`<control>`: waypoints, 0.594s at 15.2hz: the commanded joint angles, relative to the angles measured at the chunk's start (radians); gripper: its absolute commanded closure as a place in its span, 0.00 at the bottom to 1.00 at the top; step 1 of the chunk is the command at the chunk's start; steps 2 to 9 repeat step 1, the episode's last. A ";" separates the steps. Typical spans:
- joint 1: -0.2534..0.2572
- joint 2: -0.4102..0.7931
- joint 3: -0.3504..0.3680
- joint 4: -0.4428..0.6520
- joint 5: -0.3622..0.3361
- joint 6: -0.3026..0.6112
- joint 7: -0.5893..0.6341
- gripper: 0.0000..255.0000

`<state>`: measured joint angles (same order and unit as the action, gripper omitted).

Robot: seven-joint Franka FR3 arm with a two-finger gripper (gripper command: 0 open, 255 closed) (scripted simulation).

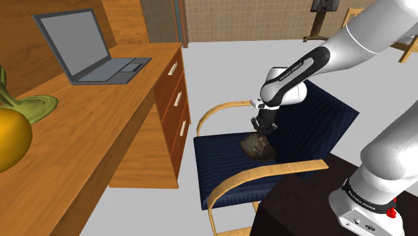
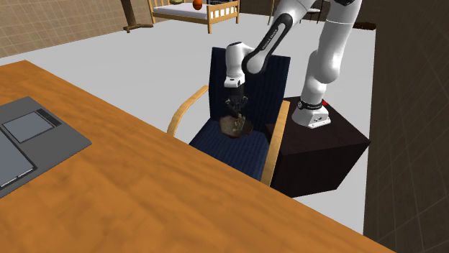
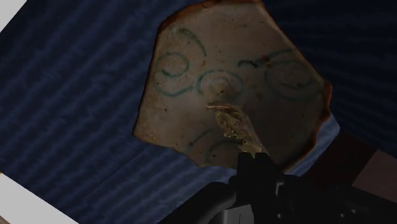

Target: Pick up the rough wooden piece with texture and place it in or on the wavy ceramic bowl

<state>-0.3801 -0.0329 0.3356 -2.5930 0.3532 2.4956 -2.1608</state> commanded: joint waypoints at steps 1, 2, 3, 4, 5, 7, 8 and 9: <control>-0.002 0.029 -0.002 -0.002 -0.002 0.030 -0.009 1.00; -0.002 0.029 -0.002 -0.002 -0.002 0.030 -0.009 1.00; -0.002 0.029 -0.002 -0.002 -0.002 0.030 -0.009 1.00; -0.002 0.029 -0.002 -0.002 -0.002 0.030 -0.009 1.00; -0.002 0.029 -0.002 -0.002 -0.002 0.030 -0.009 1.00; -0.002 0.029 -0.002 -0.002 -0.002 0.030 -0.009 1.00; -0.002 0.029 -0.002 -0.002 -0.002 0.030 -0.009 1.00; -0.002 0.029 -0.002 -0.002 -0.002 0.030 -0.009 1.00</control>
